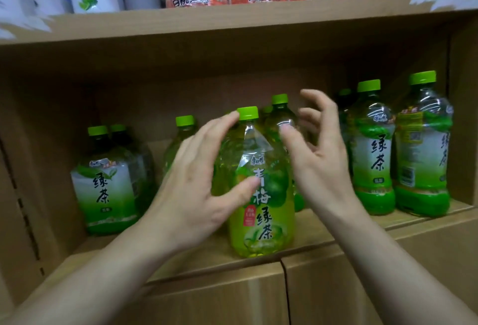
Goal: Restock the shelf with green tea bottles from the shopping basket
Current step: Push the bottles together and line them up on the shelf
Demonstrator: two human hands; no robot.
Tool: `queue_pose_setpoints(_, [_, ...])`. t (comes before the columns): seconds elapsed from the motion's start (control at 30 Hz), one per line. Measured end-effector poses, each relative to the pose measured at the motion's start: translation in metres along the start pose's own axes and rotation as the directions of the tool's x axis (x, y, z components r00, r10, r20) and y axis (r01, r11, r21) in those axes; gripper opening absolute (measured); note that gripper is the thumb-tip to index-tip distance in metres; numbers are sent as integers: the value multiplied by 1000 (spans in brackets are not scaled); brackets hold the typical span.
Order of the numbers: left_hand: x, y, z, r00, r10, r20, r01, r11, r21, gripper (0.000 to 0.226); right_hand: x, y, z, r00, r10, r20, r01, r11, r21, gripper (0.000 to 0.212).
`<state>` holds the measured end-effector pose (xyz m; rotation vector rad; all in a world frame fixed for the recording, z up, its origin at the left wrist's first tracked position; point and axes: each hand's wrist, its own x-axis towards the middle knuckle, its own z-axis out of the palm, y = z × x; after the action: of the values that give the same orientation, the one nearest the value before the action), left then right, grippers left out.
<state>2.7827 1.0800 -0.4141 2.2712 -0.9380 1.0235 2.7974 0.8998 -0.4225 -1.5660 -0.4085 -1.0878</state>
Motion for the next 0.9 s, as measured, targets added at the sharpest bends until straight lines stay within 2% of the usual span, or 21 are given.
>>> queue_pose_setpoints(0.07, [2,6,12,996,-14,92,3,993,119,92,25,11,-6,994,95,-56,-99,993,-66,57])
queue_pose_setpoints(0.17, [2,3,23,989,-47,141,7,962,274,102,54,34,4,968,230,98,-205,955,-214,85])
queue_pose_setpoints(0.23, [1,-1,24,990,-37,137,-6,954,299,108,58,50,15,938,308,159,-273,940,-206,97])
queue_pose_setpoints(0.3, [0,-2,22,990,-17,141,-31,944,329,114,55,61,21,934,325,149,-302,940,-158,94])
queue_pose_setpoints(0.47, [1,-2,24,991,2,137,-49,940,339,117,42,55,2,978,190,87,-162,951,-264,80])
queue_pose_setpoints(0.57, [6,-8,30,994,-13,113,-35,909,415,117,31,38,-27,988,139,66,-109,935,-336,76])
queue_pose_setpoints(0.77, [24,-16,45,992,-54,114,-23,810,586,113,19,24,-39,999,54,-2,-46,838,-544,85])
queue_pose_setpoints(0.83, [26,-18,46,991,-56,123,-28,806,591,109,13,13,-35,993,-102,-51,45,762,-646,83])
queue_pose_setpoints(0.9, [21,-22,40,991,-25,130,-48,848,528,105,3,-6,-31,924,-367,-105,200,701,-685,71])
